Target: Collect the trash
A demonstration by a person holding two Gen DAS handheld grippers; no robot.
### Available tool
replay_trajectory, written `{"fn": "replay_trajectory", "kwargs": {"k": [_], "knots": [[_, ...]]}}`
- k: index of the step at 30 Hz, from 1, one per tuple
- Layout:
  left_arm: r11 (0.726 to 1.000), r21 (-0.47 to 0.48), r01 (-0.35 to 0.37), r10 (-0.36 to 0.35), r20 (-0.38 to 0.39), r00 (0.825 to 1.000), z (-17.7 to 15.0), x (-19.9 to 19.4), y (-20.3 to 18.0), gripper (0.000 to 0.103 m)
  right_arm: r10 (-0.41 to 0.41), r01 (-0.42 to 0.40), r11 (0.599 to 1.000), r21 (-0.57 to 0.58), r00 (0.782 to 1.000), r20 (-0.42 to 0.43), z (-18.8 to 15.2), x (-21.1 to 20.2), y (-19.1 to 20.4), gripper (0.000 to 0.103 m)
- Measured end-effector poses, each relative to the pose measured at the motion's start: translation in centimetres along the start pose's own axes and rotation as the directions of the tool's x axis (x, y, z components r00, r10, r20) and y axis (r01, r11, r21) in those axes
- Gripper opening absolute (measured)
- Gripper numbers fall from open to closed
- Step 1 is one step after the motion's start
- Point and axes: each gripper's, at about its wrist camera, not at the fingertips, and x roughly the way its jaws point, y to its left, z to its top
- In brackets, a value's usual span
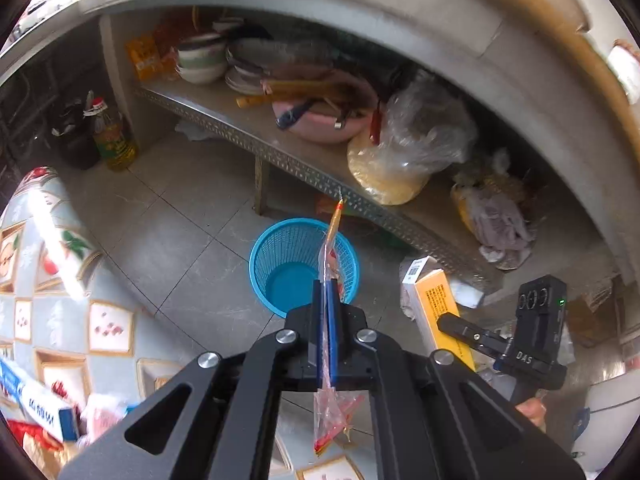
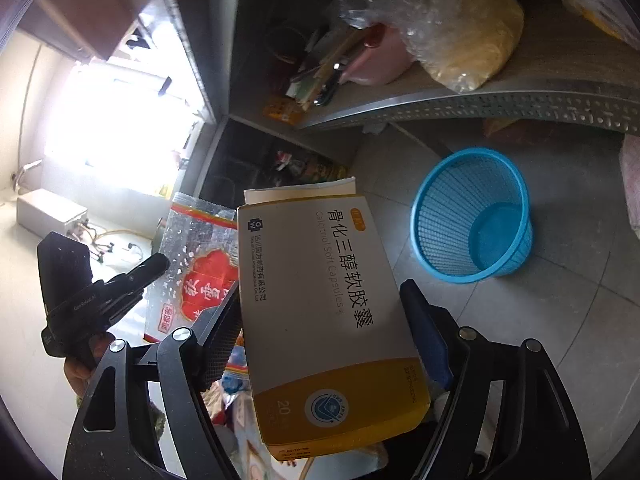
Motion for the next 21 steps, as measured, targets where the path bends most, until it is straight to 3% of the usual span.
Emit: {"fn": "replay_trajectory", "kwargs": {"k": [7,12,14,16,21], "knots": [[0.999,-0.006,-0.05,0.048,-0.121,0.992,2.5,11.7,0.4,0.002,-0.108,0.112,0.988,0.106,0.993,-0.041,3.5,6.3,-5.7,0.073],[0.996,-0.037,-0.087,0.082,-0.121,0.989,4.3,16.6,1.8,0.004,-0.171,0.173,0.974,0.147,0.985,-0.024,6.0,10.7,-8.0,0.076],[0.995,-0.055,-0.082,0.075,-0.112,0.991,4.9,17.6,2.5,0.016,-0.208,0.208,0.966,0.155,0.978,-0.02,6.8,12.3,-8.9,0.078],[0.992,-0.088,-0.092,0.083,-0.098,0.992,5.0,17.9,3.2,0.041,-0.257,0.257,0.956,0.144,0.966,-0.022,7.2,13.4,-9.7,0.082],[0.991,-0.104,-0.087,0.078,-0.083,0.993,4.6,16.3,4.1,0.051,-0.292,0.292,0.948,0.128,0.956,-0.025,6.4,13.2,-10.3,0.082]]}}
